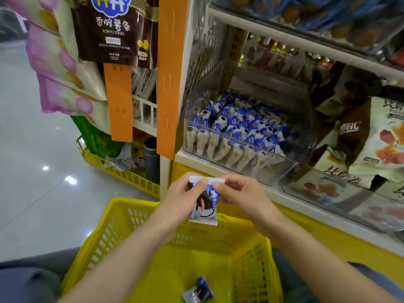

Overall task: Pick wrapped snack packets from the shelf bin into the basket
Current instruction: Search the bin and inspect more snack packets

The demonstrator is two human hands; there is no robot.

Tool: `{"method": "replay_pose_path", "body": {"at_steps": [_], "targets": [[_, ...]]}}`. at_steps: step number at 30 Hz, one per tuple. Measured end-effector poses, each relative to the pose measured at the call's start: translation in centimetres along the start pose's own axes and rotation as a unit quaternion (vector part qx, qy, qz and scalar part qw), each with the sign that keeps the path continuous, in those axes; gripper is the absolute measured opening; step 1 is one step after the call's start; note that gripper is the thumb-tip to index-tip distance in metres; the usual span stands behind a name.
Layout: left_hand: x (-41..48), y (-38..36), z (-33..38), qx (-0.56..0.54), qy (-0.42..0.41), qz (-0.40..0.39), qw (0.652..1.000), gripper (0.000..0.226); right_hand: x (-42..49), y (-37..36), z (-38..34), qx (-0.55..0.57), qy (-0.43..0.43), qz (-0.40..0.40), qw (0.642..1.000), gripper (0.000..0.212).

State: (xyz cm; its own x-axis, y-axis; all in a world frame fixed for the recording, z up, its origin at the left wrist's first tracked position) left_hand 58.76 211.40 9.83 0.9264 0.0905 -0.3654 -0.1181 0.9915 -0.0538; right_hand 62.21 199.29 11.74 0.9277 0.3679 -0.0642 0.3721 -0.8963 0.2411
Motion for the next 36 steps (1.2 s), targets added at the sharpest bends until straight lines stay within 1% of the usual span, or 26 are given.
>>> {"method": "replay_pose_path", "body": {"at_steps": [1, 4, 6, 8, 10, 11, 12, 15, 16, 18, 20, 22, 24, 25, 26, 28, 30, 31, 32, 33, 36], "targets": [[0.1, 0.1, 0.0, 0.0, -0.003, 0.01, 1.0, 0.013, 0.1, -0.1, -0.1, -0.008, 0.012, 0.002, 1.0, 0.017], [0.1, 0.4, 0.0, 0.018, -0.017, 0.031, 0.999, 0.015, 0.4, -0.5, -0.8, -0.08, 0.072, -0.01, 0.994, 0.004], [0.1, 0.5, -0.2, 0.028, -0.014, 0.037, 0.999, 0.017, 0.4, -0.4, -1.1, -0.119, 0.113, -0.004, 0.986, 0.006], [0.1, 0.5, -0.7, 0.02, 0.005, 0.034, 0.999, 0.017, 0.1, -0.3, -1.9, -0.197, 0.173, 0.008, 0.965, 0.008], [0.1, 0.3, -1.0, 0.01, 0.024, 0.026, 0.999, 0.018, -0.4, -0.5, -2.8, -0.294, 0.237, 0.011, 0.926, 0.009], [0.1, 0.3, -1.2, 0.003, 0.03, 0.021, 0.999, 0.018, -0.5, -0.6, -3.1, -0.312, 0.256, 0.01, 0.915, 0.009], [0.1, 0.2, -1.3, -0.006, 0.035, 0.015, 0.999, 0.018, -0.5, -0.5, -3.1, -0.305, 0.259, 0.012, 0.916, 0.008], [0.2, 0.1, -1.3, -0.026, 0.037, -0.004, 0.999, 0.017, -0.2, 0.4, -2.3, -0.224, 0.216, 0.041, 0.949, 0.009], [0.2, 0.2, -1.4, -0.023, 0.043, -0.005, 0.999, 0.016, 0.0, 0.9, -1.9, -0.184, 0.189, 0.058, 0.963, 0.012], [0.3, 0.3, -1.7, -0.014, 0.055, -0.002, 0.998, 0.023, 0.5, 2.0, -0.8, -0.086, 0.12, 0.097, 0.984, 0.016], [0.2, 0.6, -1.7, -0.028, 0.043, 0.01, 0.999, 0.027, 0.7, 2.5, 0.1, 0.016, 0.051, 0.112, 0.992, 0.016], [0.1, 1.3, -1.3, -0.031, 0.012, 0.04, 0.999, 0.02, 0.6, 2.1, 1.1, 0.093, -0.019, 0.085, 0.992, 0.012], [0.1, 2.3, -1.1, -0.029, -0.007, 0.078, 0.996, 0.015, 0.0, 0.7, 2.0, 0.114, -0.083, 0.019, 0.99, 0.003], [0.2, 2.6, -1.1, -0.03, -0.012, 0.094, 0.995, 0.013, -0.4, 0.0, 2.4, 0.101, -0.102, -0.017, 0.989, 0.006], [0.3, 2.8, -1.0, -0.03, -0.017, 0.105, 0.994, 0.013, -0.7, -0.5, 2.8, 0.074, -0.114, -0.049, 0.99, 0.016], [0.2, 3.0, -0.7, -0.011, -0.035, 0.119, 0.992, 0.015, -1.0, -1.1, 3.3, -0.032, -0.108, -0.092, 0.989, 0.04], [0.2, 3.0, -0.2, 0.044, -0.063, 0.132, 0.988, 0.018, -0.8, -1.1, 3.1, -0.162, -0.063, -0.107, 0.979, 0.067], [0.1, 3.0, 0.1, 0.075, -0.08, 0.133, 0.985, 0.019, -0.6, -1.1, 2.6, -0.195, -0.029, -0.098, 0.975, 0.074], [0.0, 2.8, 0.4, 0.101, -0.097, 0.13, 0.982, 0.019, -0.4, -1.1, 1.9, -0.198, 0.007, -0.082, 0.977, 0.074], [-0.1, 2.5, 0.6, 0.121, -0.111, 0.125, 0.979, 0.019, -0.3, -1.0, 1.1, -0.181, 0.043, -0.062, 0.981, 0.068], [-0.4, 1.4, 0.7, 0.162, -0.136, 0.098, 0.972, 0.019, -0.1, -0.6, -0.5, -0.144, 0.12, -0.018, 0.982, 0.024]]}}
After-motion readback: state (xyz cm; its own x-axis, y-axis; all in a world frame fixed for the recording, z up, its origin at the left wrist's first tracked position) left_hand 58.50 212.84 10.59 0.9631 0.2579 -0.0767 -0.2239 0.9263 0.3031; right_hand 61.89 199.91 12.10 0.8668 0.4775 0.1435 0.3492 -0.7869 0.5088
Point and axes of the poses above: each hand's wrist, its own x-axis towards the middle knuckle, its own y-axis out of the back of the hand, z = x × y, the point moved 8 cm from there along x, towards the middle knuckle, and after that the axes turned 9 degrees about y, right-handed, at the moved point
